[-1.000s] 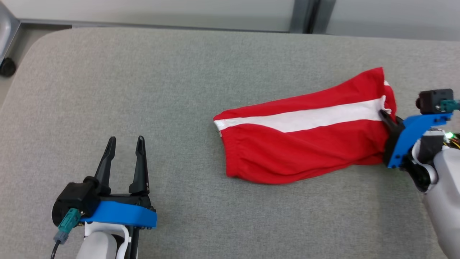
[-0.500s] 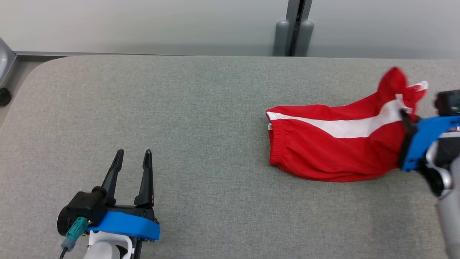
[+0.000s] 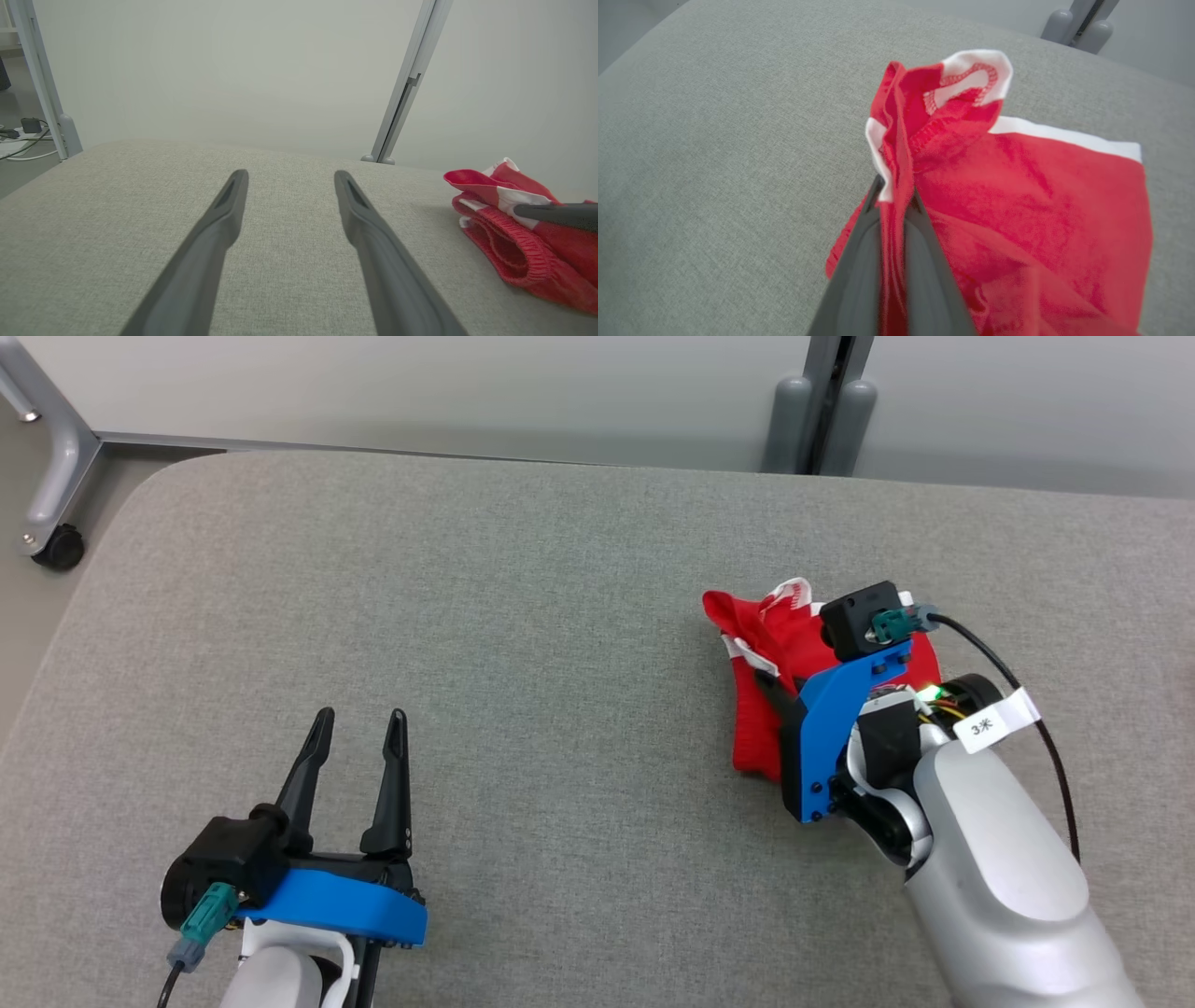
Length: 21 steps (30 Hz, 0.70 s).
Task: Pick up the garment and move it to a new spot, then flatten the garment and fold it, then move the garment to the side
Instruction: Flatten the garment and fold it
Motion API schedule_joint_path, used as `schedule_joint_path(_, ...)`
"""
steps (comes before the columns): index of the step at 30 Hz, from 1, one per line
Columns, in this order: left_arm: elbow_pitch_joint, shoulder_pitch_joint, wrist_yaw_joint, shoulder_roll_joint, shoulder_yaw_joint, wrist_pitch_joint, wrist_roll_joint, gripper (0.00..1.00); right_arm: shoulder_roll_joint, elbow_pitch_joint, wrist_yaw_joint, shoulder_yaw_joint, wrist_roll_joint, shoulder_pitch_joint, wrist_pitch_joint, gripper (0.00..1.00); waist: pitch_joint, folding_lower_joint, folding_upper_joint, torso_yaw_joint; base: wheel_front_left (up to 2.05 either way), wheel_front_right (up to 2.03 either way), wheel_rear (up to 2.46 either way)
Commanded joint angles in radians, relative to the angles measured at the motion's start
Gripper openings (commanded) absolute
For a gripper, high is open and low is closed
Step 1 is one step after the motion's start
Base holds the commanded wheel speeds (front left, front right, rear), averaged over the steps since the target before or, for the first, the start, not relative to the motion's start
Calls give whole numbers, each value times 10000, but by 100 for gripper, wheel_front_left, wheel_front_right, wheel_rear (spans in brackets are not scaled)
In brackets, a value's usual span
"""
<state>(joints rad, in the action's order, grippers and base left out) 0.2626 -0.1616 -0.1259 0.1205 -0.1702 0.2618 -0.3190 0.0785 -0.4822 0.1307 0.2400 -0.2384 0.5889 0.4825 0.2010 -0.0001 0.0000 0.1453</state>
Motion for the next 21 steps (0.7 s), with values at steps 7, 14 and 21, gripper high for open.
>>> schedule_joint_path(7, 30, 155, -78, -52, 214, 42, -22, 100, -263, 112, 3, 208, -2012, 288, -824, 100, -65, 1, 0, -82, 0, 0, 0)
schedule_joint_path(14, 23, 411, -78, -24, 438, 42, 41, 100, 762, 1729, 1, -570, -2582, -510, -1609, 100, -536, 1, 0, -578, 0, 0, 0)
schedule_joint_path(21, 11, 538, -79, -41, 391, 42, 31, 100, 1542, 1897, 3, -1751, -1582, -1847, -1993, 100, -850, 1, 0, -869, 0, 0, 0)
